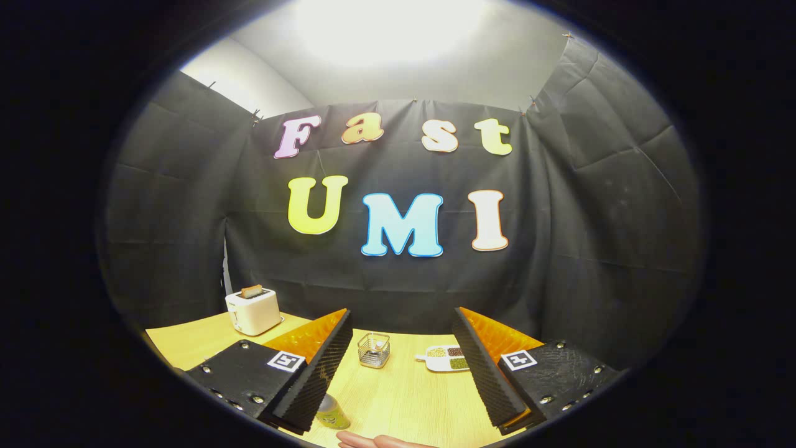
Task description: Take the bottle from table, then pour the juice into the cup, finally place the bottle on the coaster
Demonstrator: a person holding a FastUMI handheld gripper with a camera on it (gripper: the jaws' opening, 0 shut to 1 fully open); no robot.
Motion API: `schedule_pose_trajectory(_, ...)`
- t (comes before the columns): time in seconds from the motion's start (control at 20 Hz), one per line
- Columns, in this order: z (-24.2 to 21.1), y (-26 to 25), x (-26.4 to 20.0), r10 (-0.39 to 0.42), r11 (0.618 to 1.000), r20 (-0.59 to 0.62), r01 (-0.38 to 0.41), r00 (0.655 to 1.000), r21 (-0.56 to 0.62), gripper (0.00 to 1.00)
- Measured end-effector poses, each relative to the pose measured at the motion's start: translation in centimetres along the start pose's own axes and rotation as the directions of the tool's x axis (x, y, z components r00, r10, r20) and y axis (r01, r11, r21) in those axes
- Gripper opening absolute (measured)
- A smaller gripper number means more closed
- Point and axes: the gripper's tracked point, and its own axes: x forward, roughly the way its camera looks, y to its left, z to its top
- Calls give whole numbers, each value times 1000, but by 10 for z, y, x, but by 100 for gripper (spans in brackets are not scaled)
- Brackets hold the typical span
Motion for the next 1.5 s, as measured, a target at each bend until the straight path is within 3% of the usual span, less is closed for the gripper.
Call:
schedule_pose_trajectory(0.4, -10, -6, 38, -3, 1000, 15, 3, 1000, 0, 99)
schedule_pose_trajectory(0.7, -15, 25, 20, 45, 998, 49, -48, 998, 48, 99)
schedule_pose_trajectory(1.15, -65, 69, 7, 66, 997, 20, -67, 998, 27, 99)
schedule_pose_trajectory(1.5, -141, 118, 21, 87, 996, -60, -86, 994, 15, 100)
